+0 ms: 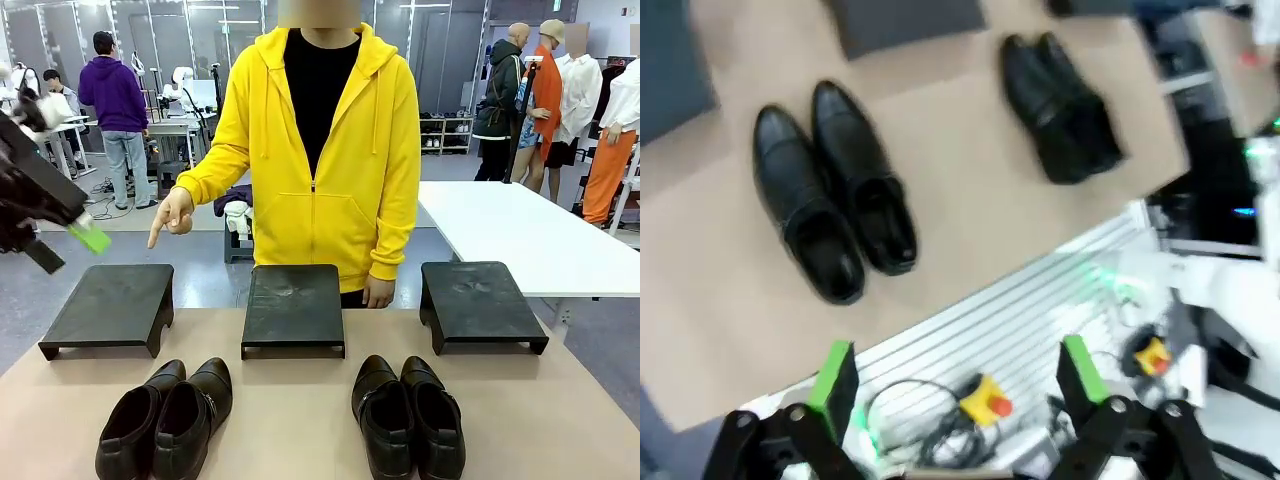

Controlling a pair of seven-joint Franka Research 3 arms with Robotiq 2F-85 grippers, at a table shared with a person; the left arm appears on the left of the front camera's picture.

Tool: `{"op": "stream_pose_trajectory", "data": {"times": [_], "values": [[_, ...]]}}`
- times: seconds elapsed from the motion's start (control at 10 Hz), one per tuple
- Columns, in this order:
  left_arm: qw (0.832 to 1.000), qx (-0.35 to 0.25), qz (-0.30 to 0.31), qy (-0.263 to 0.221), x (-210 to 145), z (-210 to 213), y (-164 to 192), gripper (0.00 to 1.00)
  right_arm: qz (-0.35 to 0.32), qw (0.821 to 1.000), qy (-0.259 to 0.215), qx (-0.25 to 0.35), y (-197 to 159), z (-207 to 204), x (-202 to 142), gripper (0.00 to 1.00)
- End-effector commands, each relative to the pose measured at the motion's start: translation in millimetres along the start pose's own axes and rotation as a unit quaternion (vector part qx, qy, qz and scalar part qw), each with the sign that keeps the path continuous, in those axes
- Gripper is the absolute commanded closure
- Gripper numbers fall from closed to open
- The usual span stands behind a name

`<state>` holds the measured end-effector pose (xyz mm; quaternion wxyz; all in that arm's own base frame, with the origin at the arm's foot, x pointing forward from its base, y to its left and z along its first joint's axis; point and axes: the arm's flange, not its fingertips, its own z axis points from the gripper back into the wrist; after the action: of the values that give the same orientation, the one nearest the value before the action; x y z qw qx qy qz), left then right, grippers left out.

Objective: Place the shoes on the stand as instructed by the person.
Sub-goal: Pick up one pair of Shoes and place it on the Shoes Stand indicated by the person.

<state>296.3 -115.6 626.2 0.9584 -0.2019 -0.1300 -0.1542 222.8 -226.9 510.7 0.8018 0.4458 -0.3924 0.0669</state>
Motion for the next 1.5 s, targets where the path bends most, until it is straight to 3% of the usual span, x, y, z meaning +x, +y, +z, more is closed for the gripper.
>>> {"op": "stream_pose_trajectory", "data": {"times": [0.0, 0.7, 1.4], "values": [[0.996, 0.077, 0.051, 0.017, -7.2, -37.6, -6.0, 0.0, 0.01, 1.0, -0.005, 0.004, -0.6, 1.4, 0.5, 0.0], [0.982, 0.129, 0.14, 0.009, -59.2, -172.0, 17.6, 0.0, 0.01, 1.0, -0.005, 0.004, -0.6, 1.4, 0.5, 0.0], [0.971, 0.16, 0.178, 0.03, -80.8, -247.3, 44.2, 0.0, 0.01, 1.0, -0.005, 0.004, -0.6, 1.4, 0.5, 0.0]]}}
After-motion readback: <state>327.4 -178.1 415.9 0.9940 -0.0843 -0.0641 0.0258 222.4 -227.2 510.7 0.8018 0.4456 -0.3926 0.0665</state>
